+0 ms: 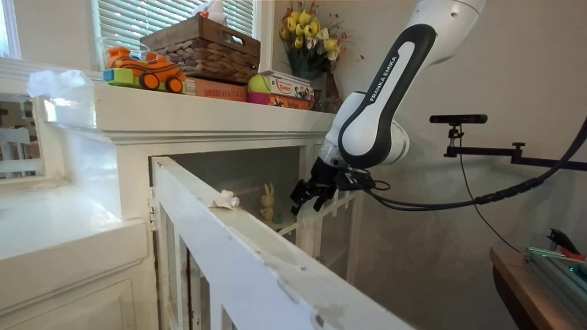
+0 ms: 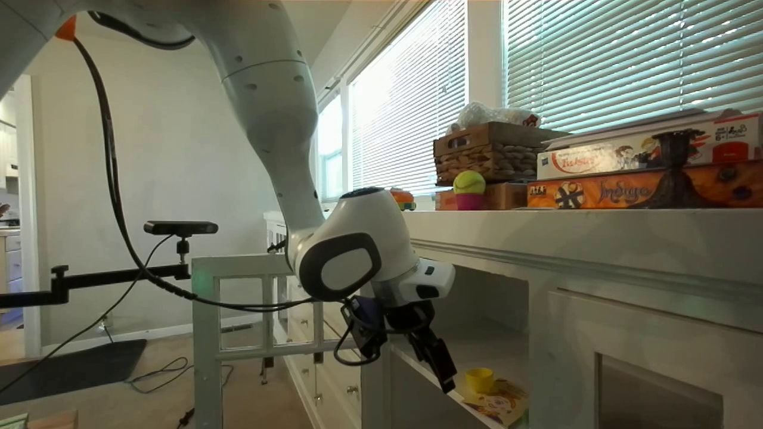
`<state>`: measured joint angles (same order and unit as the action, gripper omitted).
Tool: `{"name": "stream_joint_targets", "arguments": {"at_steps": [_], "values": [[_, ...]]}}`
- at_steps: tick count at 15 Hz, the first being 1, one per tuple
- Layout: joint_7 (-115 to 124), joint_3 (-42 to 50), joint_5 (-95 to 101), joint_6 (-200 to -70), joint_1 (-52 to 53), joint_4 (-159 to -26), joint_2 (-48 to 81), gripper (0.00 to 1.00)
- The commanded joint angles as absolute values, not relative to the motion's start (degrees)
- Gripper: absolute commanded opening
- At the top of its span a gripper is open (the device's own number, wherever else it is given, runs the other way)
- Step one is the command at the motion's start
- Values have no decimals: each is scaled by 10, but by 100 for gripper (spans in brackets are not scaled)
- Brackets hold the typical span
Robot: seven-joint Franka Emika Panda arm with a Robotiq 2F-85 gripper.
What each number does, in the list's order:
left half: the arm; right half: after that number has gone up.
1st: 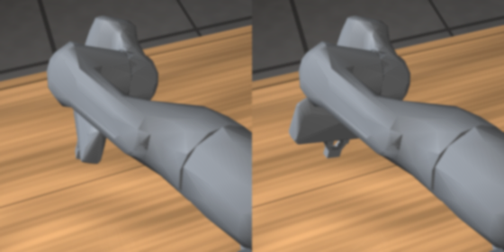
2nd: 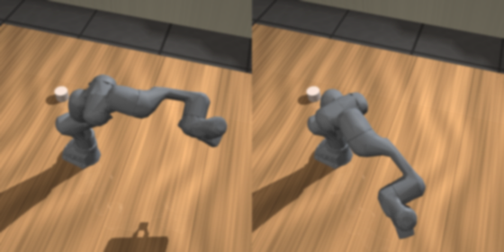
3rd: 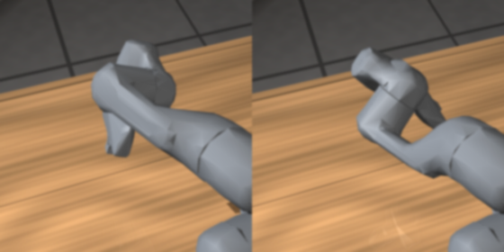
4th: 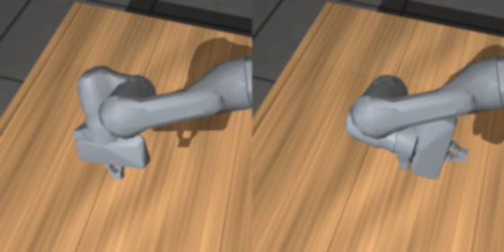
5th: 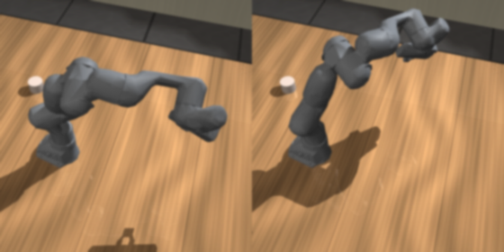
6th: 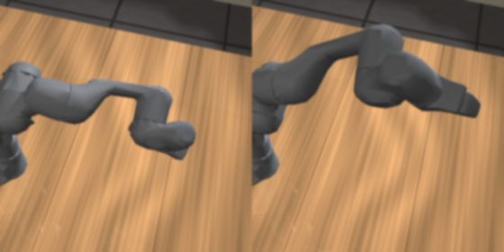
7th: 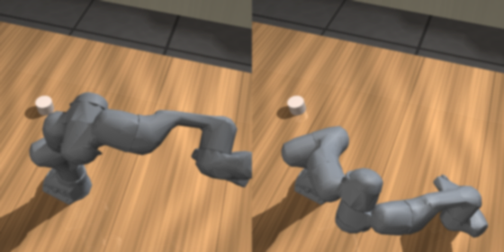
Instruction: Remove the yellow bowl from the cabinet
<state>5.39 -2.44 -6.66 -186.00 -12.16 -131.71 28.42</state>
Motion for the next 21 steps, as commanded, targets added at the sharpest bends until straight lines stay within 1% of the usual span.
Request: {"name": "stream_joint_targets", "arguments": {"at_steps": [1,10,15,21], "values": [[46,-50,-61,-1863,-144,-1306,294,100],[-10,-135,-24,-1860,-220,-1243,350,100],[-28,-126,-10,-1864,-215,-1214,378,100],[-13,-90,-24,-1879,-183,-1181,408,100]]}}
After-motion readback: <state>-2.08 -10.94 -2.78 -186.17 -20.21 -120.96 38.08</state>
